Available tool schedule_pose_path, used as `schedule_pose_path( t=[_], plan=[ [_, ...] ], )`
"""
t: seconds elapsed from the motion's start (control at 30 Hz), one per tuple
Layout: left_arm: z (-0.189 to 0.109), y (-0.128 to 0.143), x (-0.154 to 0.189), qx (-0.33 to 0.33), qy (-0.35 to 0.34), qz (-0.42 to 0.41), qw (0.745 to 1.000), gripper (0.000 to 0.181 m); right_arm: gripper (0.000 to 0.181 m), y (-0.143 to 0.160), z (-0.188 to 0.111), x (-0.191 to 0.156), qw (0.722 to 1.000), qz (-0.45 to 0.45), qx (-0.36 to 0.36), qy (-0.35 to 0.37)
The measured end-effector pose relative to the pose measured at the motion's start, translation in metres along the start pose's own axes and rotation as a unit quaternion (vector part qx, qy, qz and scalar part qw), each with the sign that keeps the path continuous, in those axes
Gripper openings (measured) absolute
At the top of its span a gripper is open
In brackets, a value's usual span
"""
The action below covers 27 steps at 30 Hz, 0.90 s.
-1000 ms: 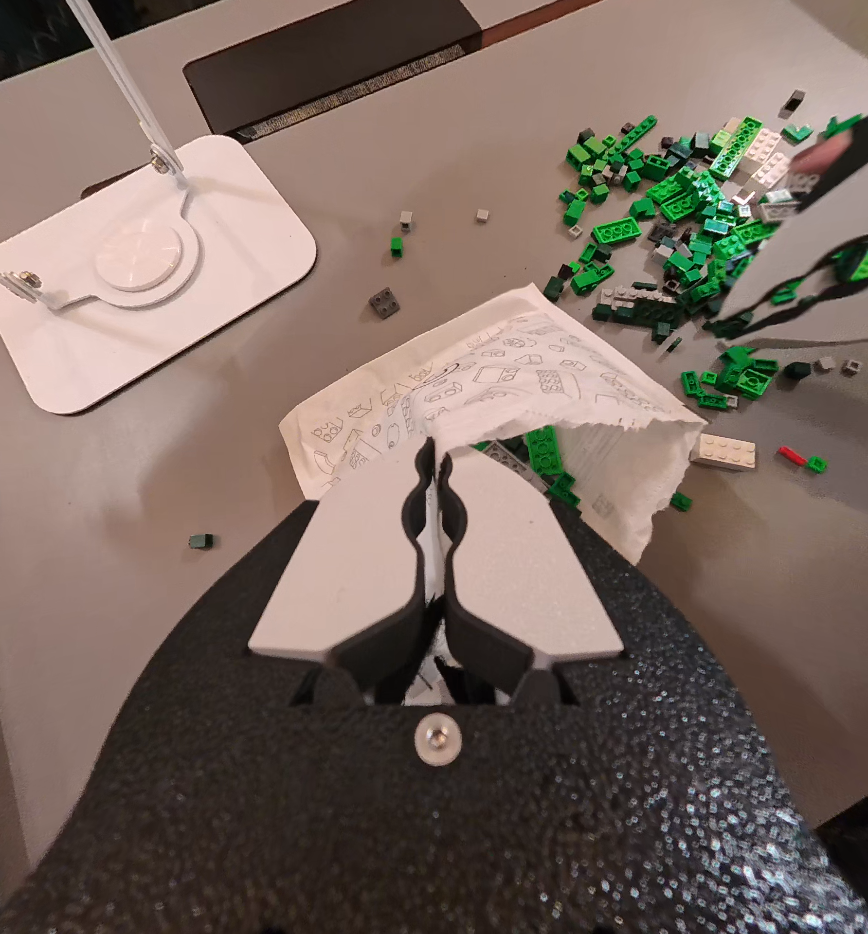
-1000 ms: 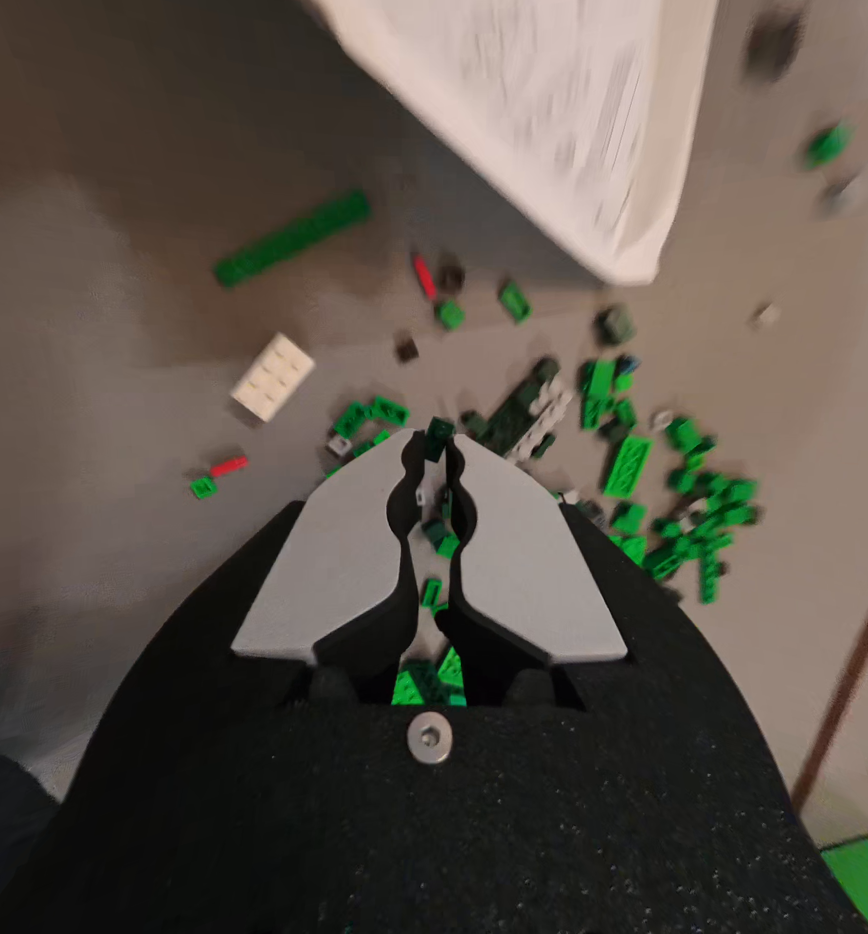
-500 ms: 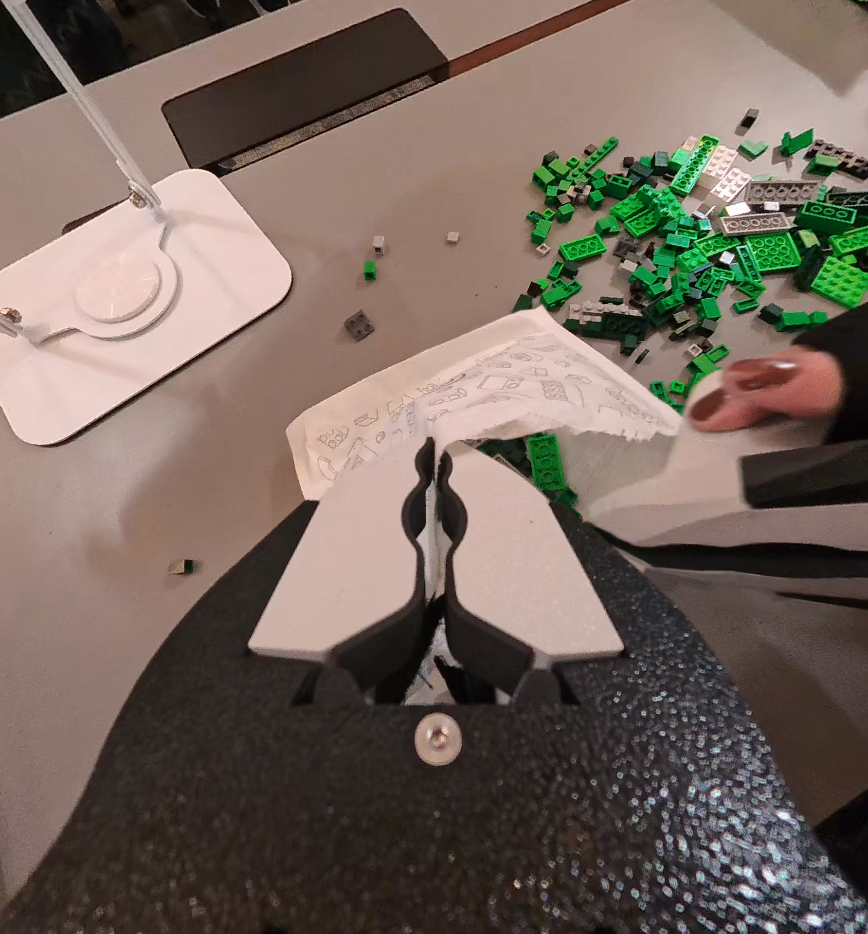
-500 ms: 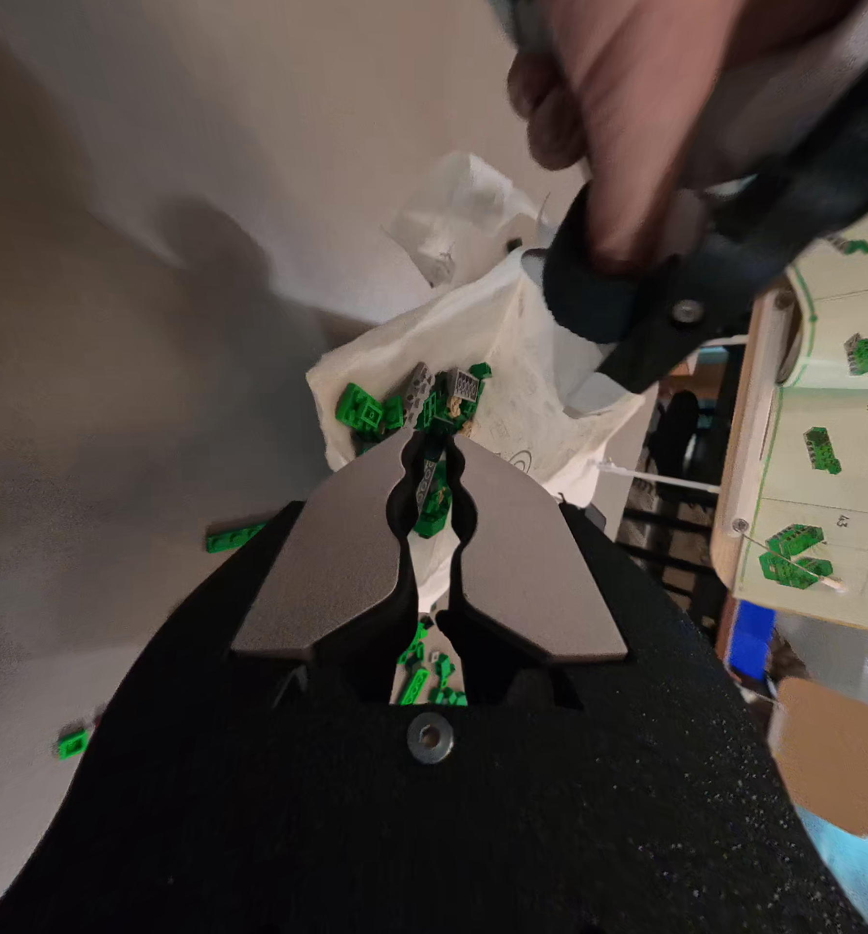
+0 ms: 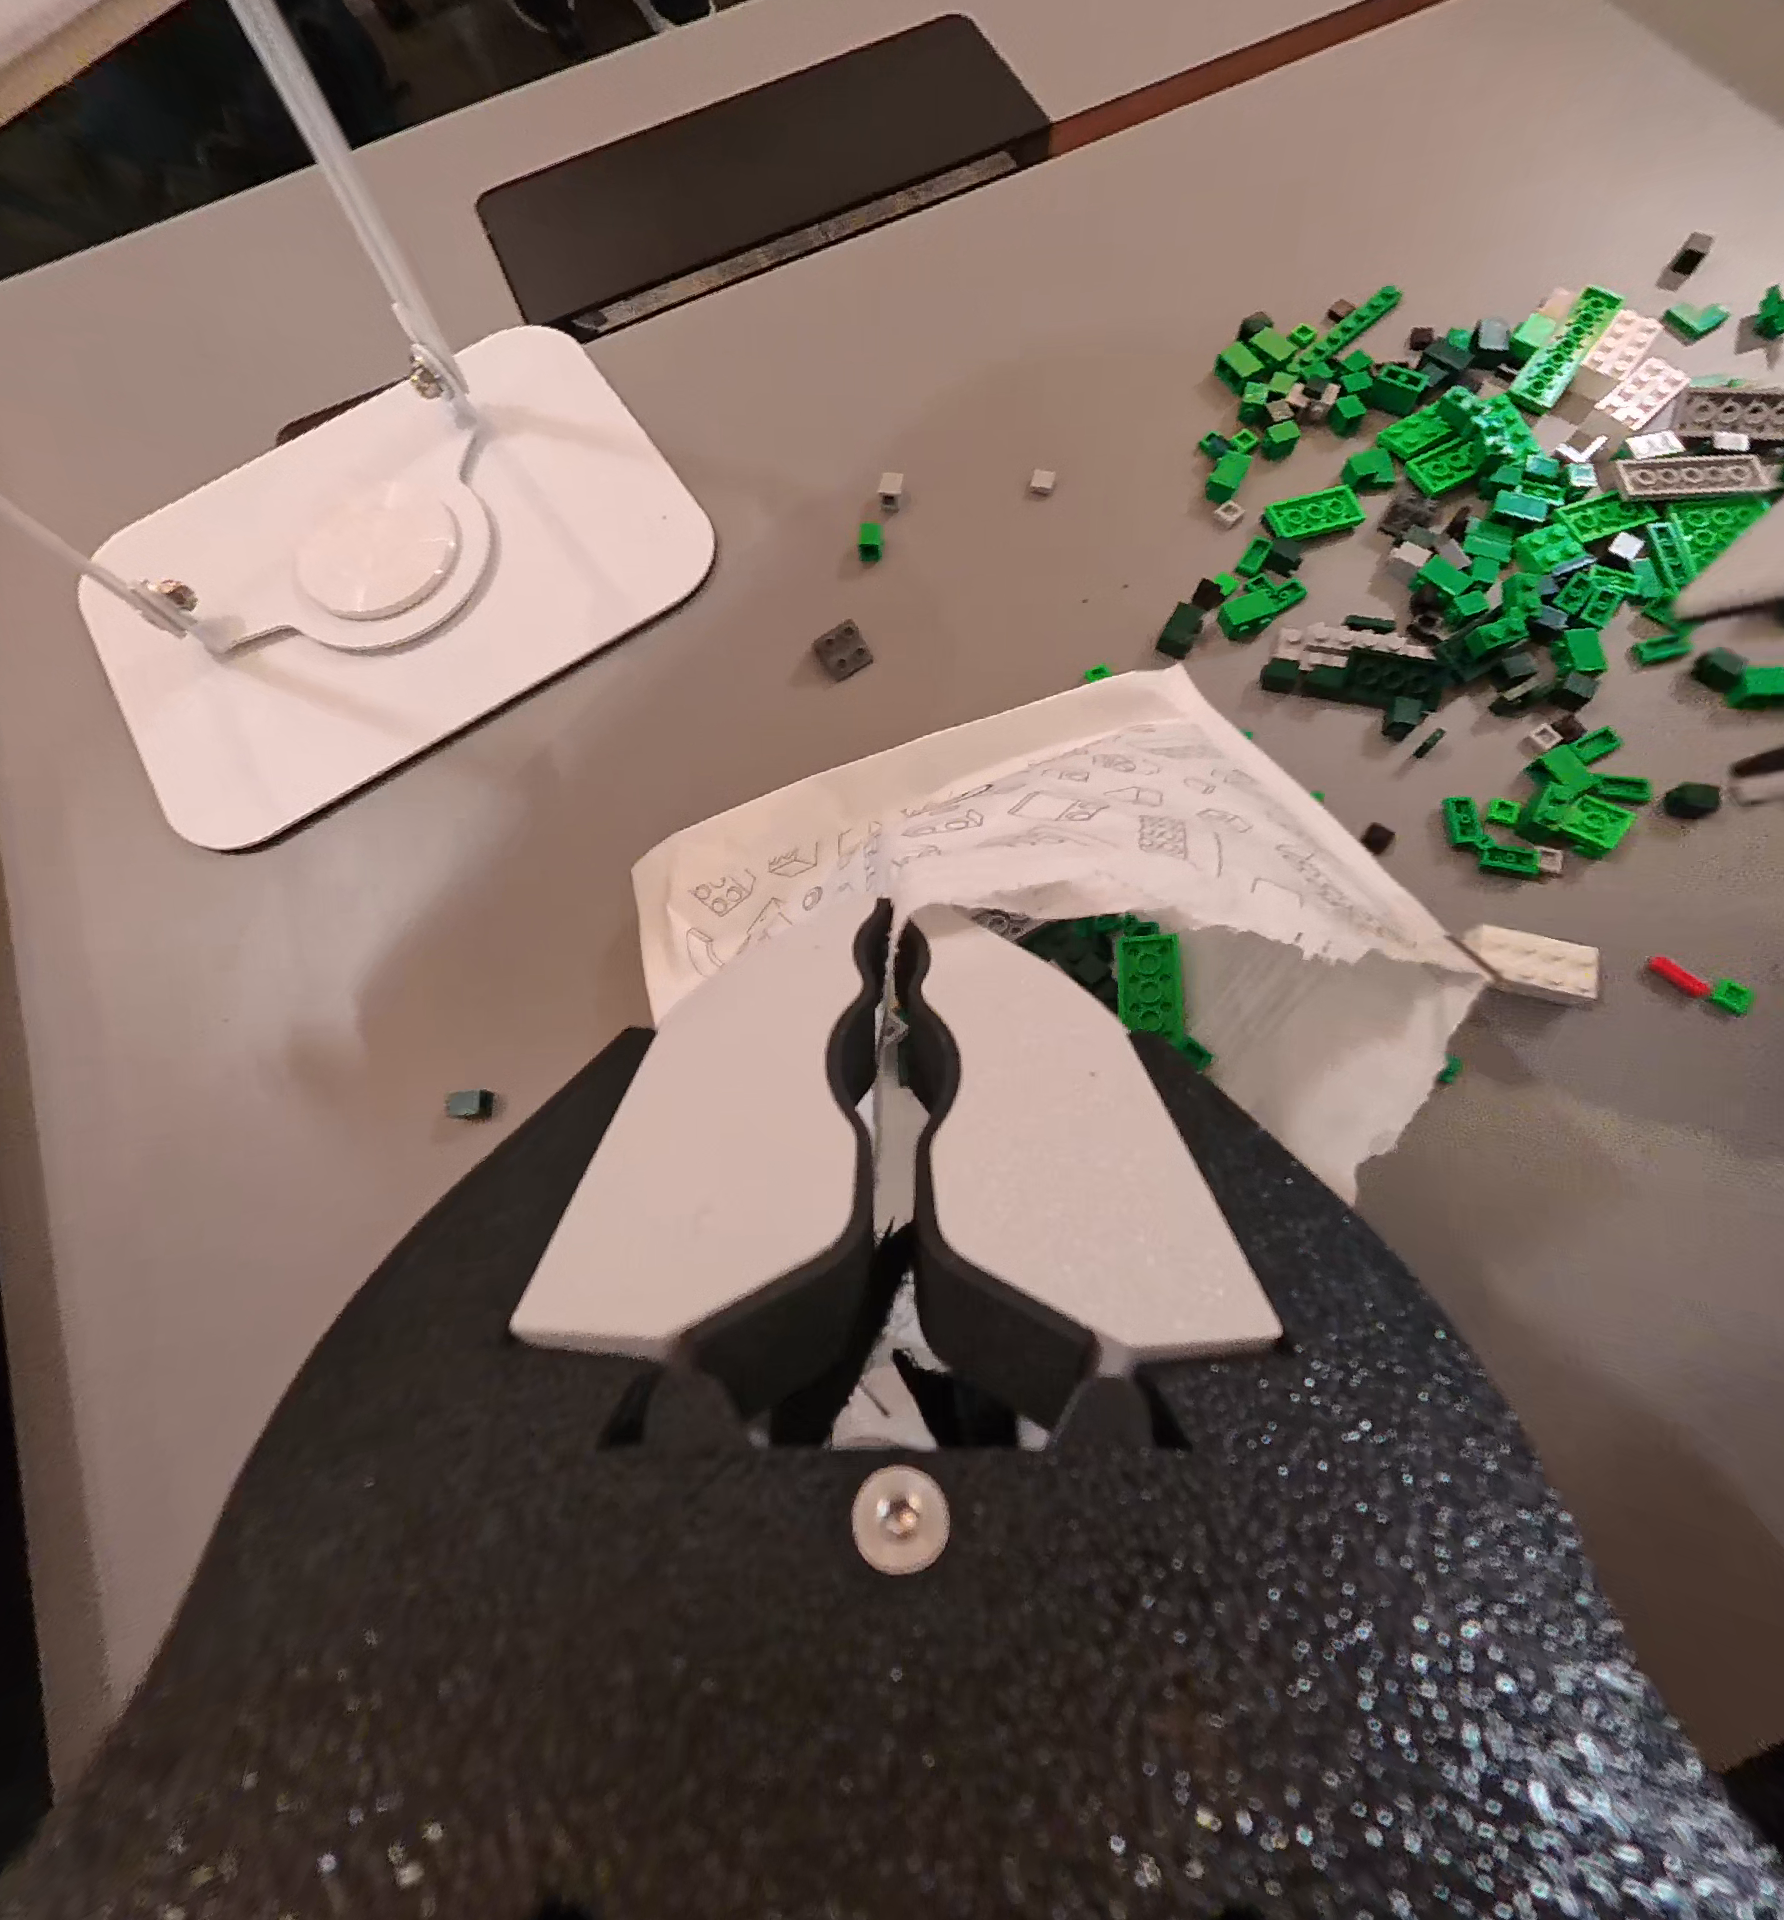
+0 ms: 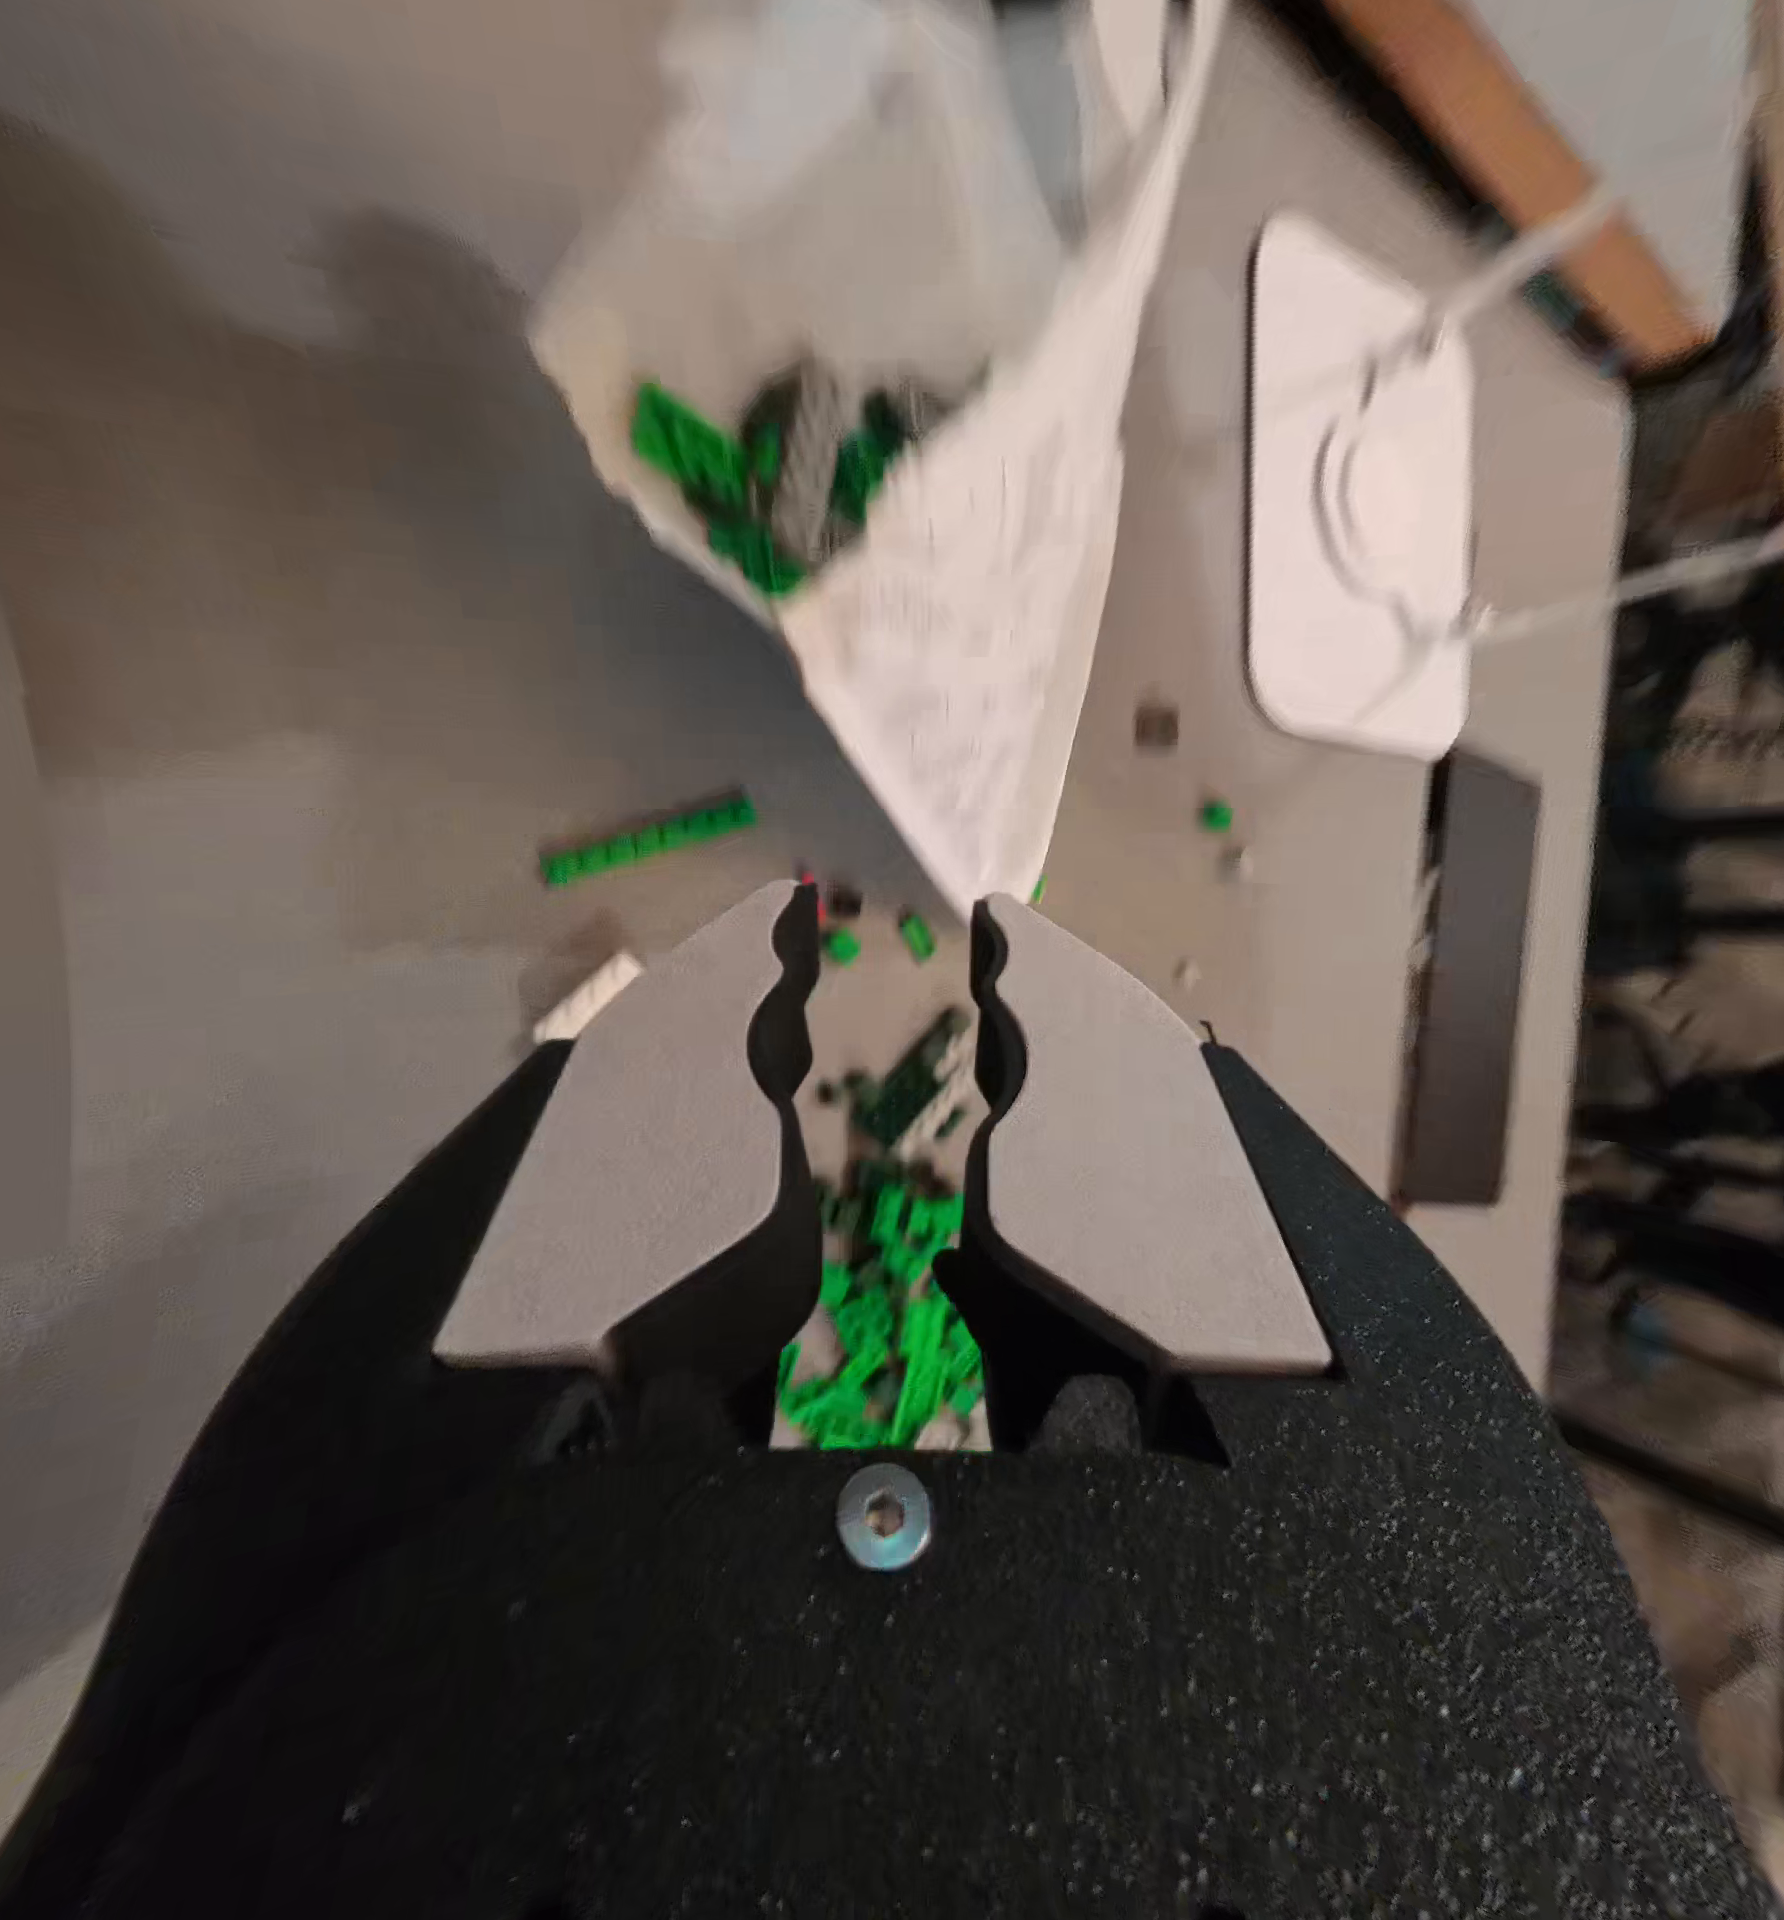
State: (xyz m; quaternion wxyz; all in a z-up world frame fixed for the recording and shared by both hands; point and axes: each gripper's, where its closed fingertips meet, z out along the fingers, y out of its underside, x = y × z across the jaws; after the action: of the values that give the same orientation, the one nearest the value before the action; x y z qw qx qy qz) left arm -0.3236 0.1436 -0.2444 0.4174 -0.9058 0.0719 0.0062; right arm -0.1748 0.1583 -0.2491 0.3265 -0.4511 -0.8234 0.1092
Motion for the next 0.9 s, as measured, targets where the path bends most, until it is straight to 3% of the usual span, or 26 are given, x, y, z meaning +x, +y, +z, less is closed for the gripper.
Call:
schedule_pose_path(
  t=[0.2, 0.33, 0.6, 0.7, 0.8, 0.9],
  plan=[
    [-0.002, 0.003, -0.012, -0.002, -0.019, -0.011, 1.000, 0.000, 0.025, 0.063, 0.012, -0.011, 0.984, 0.128, -0.058, -0.110],
    [-0.002, 0.003, -0.014, -0.003, -0.022, -0.010, 1.000, 0.000, 0.025, 0.098, 0.012, 0.002, 0.978, 0.160, -0.114, -0.075],
    [0.000, 0.004, -0.012, -0.004, -0.016, -0.009, 1.000, 0.000, 0.025, 0.163, -0.022, 0.033, 0.951, 0.273, -0.146, 0.023],
    [0.001, 0.004, -0.010, -0.005, -0.014, -0.008, 1.000, 0.000, 0.023, 0.165, -0.012, 0.040, 0.952, 0.284, -0.111, 0.023],
    [0.003, 0.004, -0.007, -0.007, -0.007, -0.005, 1.000, 0.000, 0.020, 0.147, 0.018, 0.048, 0.968, 0.244, -0.064, 0.007],
    [0.004, 0.005, -0.006, -0.011, -0.007, -0.002, 1.000, 0.000, 0.022, 0.145, 0.053, 0.058, 0.979, 0.187, -0.074, -0.017]
  ],
)
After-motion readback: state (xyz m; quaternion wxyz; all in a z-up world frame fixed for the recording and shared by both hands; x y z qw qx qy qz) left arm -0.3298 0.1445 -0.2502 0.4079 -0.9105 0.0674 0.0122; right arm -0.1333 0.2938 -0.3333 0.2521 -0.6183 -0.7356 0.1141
